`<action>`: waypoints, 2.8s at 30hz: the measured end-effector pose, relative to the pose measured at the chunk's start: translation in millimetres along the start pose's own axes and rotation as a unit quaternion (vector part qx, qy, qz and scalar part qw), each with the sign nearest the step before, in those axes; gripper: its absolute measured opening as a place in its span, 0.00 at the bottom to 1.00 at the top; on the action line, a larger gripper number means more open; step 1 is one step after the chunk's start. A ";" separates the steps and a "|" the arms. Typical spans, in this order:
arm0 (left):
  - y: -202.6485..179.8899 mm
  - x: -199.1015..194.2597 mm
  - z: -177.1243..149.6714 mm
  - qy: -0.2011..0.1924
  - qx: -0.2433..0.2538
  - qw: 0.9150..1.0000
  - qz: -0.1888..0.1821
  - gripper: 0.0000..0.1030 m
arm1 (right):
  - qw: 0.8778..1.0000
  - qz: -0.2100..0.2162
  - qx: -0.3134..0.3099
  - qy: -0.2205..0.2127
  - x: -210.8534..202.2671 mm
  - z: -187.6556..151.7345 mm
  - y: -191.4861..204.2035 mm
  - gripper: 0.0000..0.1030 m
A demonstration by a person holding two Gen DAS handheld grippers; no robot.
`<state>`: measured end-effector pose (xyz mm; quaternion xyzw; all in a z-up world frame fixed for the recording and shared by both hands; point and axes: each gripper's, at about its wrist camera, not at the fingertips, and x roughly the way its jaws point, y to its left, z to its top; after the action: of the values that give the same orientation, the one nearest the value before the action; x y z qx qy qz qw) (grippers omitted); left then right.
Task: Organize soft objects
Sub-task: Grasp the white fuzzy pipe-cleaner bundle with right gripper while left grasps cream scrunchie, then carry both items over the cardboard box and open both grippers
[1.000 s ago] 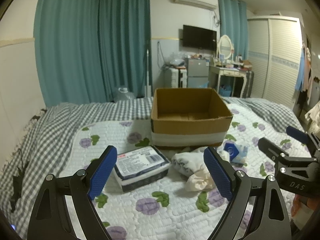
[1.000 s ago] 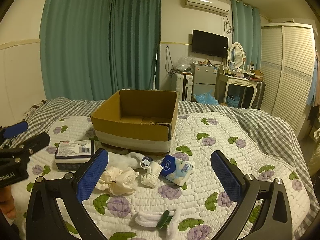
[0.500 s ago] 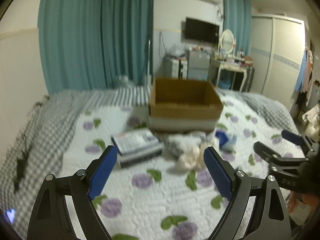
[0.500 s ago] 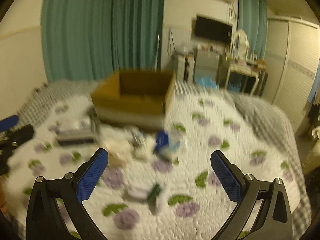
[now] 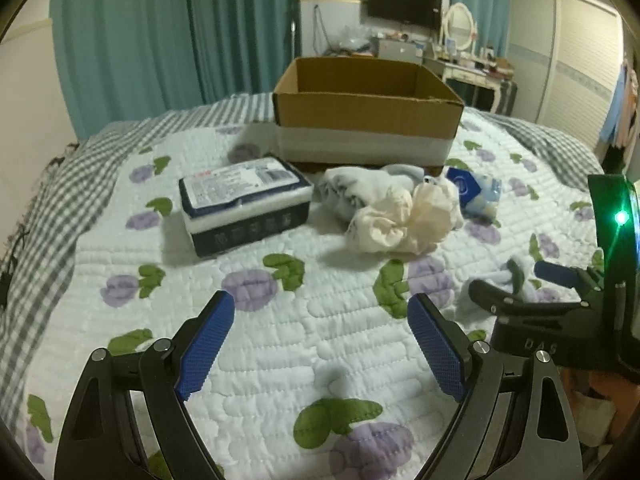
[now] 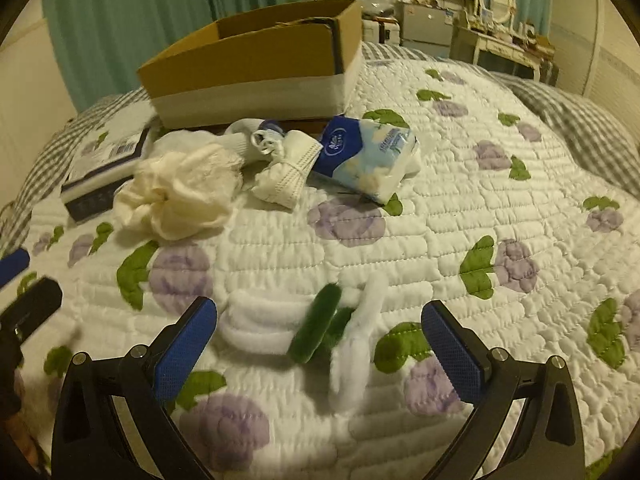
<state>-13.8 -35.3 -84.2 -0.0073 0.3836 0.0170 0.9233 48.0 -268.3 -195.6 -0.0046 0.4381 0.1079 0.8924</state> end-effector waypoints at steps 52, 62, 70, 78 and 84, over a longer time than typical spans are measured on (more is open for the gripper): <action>-37.3 10.1 58.4 -0.031 0.051 0.996 -0.064 0.21 | 0.988 0.029 -0.034 -0.146 -90.3 83.7 -19.7 0.67; -20.3 -23.6 152.4 -0.125 0.077 0.988 -0.053 0.22 | 0.976 0.065 -0.072 -0.196 -88.4 196.3 15.0 0.68; -11.8 62.2 210.8 -0.113 0.097 0.987 -0.066 0.28 | 0.982 0.079 -0.061 -0.164 -3.5 250.9 24.1 0.70; -11.8 131.7 221.2 -0.094 0.119 0.987 -0.051 0.71 | 0.982 0.071 -0.040 -0.171 34.7 263.0 10.8 0.95; -2.4 133.8 227.2 -0.098 0.087 0.990 -0.044 0.71 | 0.981 0.050 -0.033 -0.187 10.0 258.1 -0.3 0.97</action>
<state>241.5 -28.2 -18.6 0.0580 0.2910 -0.0568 0.9533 255.5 -240.2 -44.4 0.0081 0.2597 0.1652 0.9514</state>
